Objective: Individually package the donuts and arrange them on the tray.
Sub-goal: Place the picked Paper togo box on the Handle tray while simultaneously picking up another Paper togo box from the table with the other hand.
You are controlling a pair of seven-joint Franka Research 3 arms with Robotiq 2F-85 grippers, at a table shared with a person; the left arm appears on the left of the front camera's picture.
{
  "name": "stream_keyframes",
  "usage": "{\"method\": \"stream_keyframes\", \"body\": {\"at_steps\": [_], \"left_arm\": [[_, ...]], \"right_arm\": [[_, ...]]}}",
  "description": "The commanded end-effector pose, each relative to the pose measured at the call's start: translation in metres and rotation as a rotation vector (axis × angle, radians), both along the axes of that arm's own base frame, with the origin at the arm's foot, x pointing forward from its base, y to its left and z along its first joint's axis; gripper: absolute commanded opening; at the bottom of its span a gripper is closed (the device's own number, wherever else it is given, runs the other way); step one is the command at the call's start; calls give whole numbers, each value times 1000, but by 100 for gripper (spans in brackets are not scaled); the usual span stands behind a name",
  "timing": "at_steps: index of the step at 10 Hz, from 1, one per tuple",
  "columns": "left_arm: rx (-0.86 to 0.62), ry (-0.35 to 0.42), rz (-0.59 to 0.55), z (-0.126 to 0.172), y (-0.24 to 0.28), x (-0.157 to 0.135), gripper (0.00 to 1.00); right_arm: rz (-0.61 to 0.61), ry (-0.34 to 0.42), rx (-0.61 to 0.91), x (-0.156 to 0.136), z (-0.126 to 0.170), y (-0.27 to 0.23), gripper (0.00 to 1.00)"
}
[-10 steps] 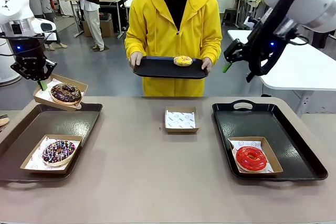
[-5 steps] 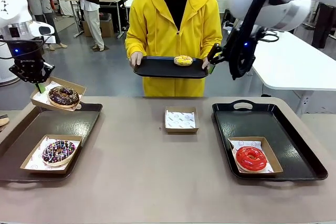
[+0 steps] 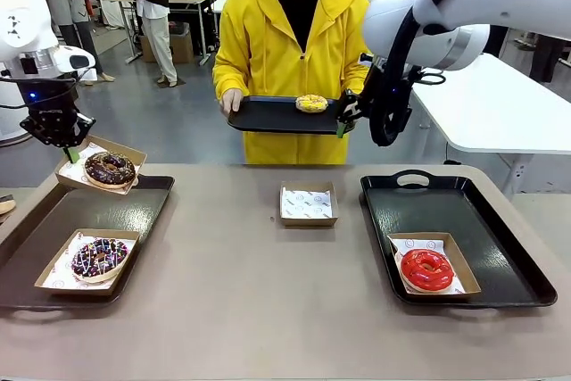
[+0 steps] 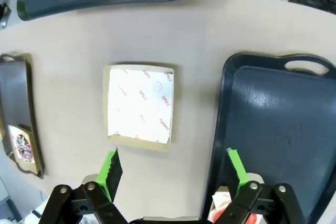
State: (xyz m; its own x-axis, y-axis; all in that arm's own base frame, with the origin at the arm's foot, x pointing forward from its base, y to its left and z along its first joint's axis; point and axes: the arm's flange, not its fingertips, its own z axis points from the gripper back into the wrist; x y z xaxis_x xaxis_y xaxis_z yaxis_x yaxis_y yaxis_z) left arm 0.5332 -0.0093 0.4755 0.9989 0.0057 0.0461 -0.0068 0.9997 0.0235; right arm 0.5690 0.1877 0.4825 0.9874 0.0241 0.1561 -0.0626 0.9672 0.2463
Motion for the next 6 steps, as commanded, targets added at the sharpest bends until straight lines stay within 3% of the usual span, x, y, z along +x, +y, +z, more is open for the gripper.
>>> {"method": "stream_keyframes", "body": {"at_steps": [1, 6], "left_arm": [[1, 5, -1, 7, -1, -4, 1], [1, 5, -1, 7, -1, -4, 1]], "right_arm": [[-8, 5, 3, -4, 6, -6, 100], [-8, 5, 3, -4, 6, -6, 100]]}}
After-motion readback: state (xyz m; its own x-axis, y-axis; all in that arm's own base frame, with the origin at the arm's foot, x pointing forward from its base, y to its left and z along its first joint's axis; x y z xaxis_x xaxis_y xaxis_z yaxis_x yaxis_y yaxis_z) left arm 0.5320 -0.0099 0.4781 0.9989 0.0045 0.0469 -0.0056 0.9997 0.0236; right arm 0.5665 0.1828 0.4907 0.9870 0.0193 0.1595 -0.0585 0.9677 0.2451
